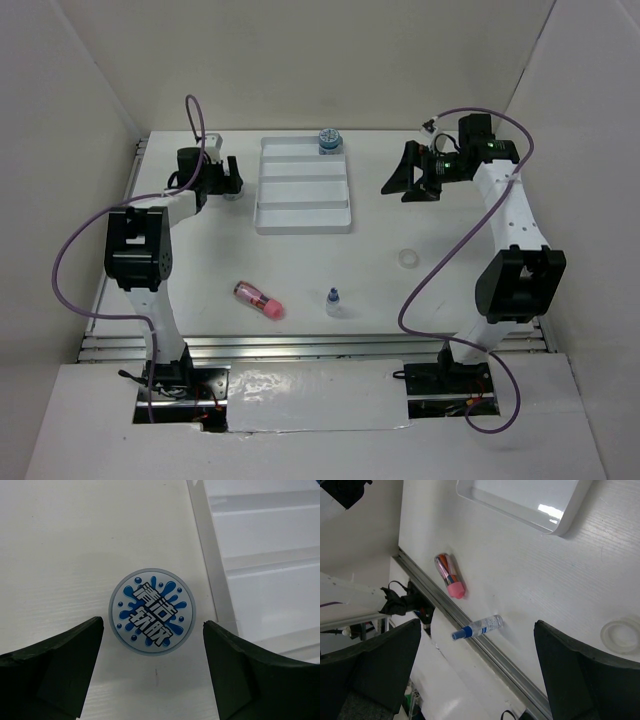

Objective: Sort the stationery into containers
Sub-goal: Pick up the stationery from the center of the board.

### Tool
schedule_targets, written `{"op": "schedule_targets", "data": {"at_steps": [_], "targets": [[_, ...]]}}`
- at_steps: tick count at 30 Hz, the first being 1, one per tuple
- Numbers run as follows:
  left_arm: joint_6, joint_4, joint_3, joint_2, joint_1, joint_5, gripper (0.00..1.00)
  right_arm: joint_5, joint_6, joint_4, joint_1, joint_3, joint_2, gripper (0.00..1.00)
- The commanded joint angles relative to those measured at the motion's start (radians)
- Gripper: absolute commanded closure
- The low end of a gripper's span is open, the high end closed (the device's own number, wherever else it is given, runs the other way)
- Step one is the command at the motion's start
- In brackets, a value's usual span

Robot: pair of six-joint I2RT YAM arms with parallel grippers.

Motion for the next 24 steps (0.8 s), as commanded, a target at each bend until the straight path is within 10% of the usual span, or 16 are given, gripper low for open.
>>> {"op": "schedule_targets", "data": {"at_steps": [1,24], "targets": [[0.033,0.035,0.045,0.017,-0.002,-0.037,0.07,-0.021,-0.001,0.009,0.007,0.000,0.012,0.00],[0.059,0.008,0.090,0.056,-0.050,-0.086,0.11,-0.029,0.000,0.000,0.005,0.004,0.037,0.00]]}}
